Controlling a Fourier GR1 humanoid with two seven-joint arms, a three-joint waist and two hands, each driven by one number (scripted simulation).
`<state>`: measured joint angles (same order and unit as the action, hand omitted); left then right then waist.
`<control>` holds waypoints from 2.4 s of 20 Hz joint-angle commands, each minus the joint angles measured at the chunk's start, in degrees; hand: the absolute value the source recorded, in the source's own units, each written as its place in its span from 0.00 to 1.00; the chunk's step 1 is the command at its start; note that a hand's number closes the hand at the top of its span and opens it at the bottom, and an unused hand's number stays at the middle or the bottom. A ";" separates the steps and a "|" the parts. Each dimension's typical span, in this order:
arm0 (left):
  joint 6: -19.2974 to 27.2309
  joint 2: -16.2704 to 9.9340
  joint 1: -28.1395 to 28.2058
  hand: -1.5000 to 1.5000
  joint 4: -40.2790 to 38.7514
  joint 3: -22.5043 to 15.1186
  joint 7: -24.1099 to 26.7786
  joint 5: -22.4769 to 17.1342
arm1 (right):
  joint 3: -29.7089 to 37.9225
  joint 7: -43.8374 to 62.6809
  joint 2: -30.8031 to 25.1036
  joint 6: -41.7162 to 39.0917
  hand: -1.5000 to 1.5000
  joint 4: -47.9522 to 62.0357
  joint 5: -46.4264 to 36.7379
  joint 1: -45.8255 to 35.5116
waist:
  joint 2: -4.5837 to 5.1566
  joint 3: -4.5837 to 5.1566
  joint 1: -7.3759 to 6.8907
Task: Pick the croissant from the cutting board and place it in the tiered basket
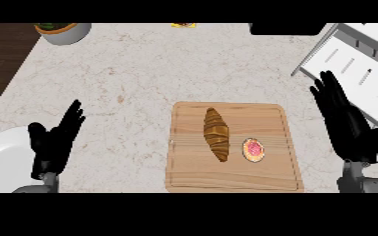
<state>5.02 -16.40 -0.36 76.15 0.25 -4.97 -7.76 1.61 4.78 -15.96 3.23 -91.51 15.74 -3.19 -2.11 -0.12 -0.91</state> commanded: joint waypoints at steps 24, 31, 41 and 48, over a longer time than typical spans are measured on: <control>3.69 -3.98 -6.88 0.50 7.33 -2.82 2.14 11.52 | -22.69 43.81 -0.98 13.55 0.00 -19.50 -45.00 8.73 | 2.10 0.50 -0.19; 3.77 -3.73 -10.40 0.50 4.95 -1.89 1.48 12.04 | -21.24 71.33 1.58 -1.02 0.00 -19.62 -44.94 -13.82 | 2.28 0.31 -0.38; 4.45 -2.08 -9.62 0.50 4.70 -2.26 2.25 13.22 | -17.91 75.99 9.44 -5.48 0.00 -4.73 -41.49 -22.44 | 2.27 0.22 0.32; 5.11 -1.04 -8.31 0.50 6.63 -2.96 1.42 14.47 | -20.76 74.29 13.05 -5.59 0.00 1.57 -45.25 -20.31 | 2.06 0.16 0.66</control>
<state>9.23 -18.62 -9.21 82.02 -1.76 -3.09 5.49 -18.31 69.00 -4.90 -0.13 -92.48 -28.49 -23.05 0.01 0.08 -0.56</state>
